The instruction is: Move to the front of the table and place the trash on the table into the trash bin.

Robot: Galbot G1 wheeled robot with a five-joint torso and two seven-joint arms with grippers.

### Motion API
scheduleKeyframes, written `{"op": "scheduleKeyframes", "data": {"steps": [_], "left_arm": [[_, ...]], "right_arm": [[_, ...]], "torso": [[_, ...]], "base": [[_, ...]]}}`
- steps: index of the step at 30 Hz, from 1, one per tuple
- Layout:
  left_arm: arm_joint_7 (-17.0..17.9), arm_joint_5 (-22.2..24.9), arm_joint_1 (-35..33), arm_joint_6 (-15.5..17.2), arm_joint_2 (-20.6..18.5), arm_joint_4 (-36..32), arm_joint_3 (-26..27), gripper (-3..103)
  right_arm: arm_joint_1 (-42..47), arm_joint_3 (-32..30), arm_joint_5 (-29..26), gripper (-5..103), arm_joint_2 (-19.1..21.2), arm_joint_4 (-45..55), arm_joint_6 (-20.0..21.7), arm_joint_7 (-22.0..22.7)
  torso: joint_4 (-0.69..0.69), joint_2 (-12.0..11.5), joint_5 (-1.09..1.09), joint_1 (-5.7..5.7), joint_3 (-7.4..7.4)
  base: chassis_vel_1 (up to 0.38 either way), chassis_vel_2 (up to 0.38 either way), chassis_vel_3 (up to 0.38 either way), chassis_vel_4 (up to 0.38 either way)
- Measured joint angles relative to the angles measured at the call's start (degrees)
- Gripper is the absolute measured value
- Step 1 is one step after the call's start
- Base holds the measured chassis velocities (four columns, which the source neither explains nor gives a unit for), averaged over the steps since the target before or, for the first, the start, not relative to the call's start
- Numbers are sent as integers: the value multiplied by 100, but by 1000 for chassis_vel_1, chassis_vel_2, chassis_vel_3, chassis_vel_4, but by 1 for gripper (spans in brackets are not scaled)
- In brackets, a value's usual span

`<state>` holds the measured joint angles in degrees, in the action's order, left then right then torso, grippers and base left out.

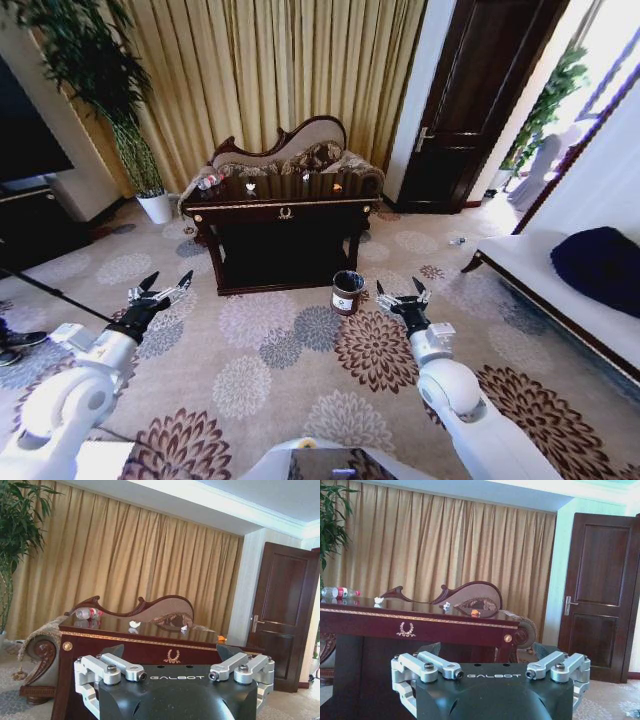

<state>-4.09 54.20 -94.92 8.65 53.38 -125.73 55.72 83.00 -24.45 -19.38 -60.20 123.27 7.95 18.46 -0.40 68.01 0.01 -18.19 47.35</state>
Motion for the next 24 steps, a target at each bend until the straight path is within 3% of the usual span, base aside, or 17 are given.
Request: {"op": "scheduleKeyframes", "data": {"steps": [24], "left_arm": [[0,0,0,0,0,0,0,100]], "right_arm": [[0,0,0,100,0,0,0,0]], "torso": [[0,0,0,0,0]], "base": [[0,0,0,0]]}}
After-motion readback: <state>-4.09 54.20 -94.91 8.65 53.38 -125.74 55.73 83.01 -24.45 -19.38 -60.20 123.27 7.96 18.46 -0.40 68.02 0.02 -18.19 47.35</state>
